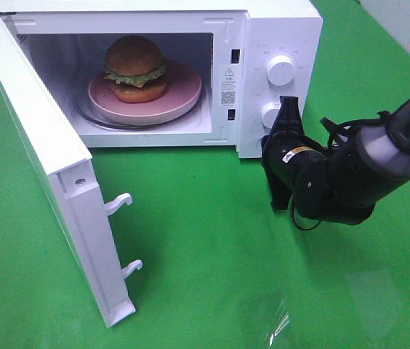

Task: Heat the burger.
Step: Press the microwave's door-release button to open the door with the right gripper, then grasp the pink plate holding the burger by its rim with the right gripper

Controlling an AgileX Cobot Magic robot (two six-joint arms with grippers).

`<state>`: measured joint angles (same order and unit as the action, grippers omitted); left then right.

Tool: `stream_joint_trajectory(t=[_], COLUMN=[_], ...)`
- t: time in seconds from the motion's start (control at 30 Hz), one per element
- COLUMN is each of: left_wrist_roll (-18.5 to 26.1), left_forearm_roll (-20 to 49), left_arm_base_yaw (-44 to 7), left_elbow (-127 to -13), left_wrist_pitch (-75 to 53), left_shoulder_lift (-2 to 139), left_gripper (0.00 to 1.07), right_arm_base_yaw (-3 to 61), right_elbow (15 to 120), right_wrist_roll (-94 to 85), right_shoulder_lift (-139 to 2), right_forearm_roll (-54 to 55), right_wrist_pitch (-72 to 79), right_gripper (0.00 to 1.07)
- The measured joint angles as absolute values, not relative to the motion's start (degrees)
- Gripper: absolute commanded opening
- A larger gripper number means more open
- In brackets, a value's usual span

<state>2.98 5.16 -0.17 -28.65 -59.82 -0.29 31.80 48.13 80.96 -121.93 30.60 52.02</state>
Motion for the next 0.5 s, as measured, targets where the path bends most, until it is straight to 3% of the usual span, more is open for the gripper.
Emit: stream_joint_trajectory(t=[0.5], left_wrist_roll=[3.0], left_forearm_roll=[5.2], left_arm_base_yaw=[-0.2], left_elbow=[-28.6], left_wrist_pitch=[-59.8], left_shoulder_lift=[-0.3], left_gripper=[0.98], right_arm_base_yaw=[31.8], right_elbow=[41.6], right_wrist_roll=[75.7], right_shoulder_lift=[-112.3], right_forearm_roll=[26.6], right_wrist_pitch=[38.7], right_gripper=[0.00])
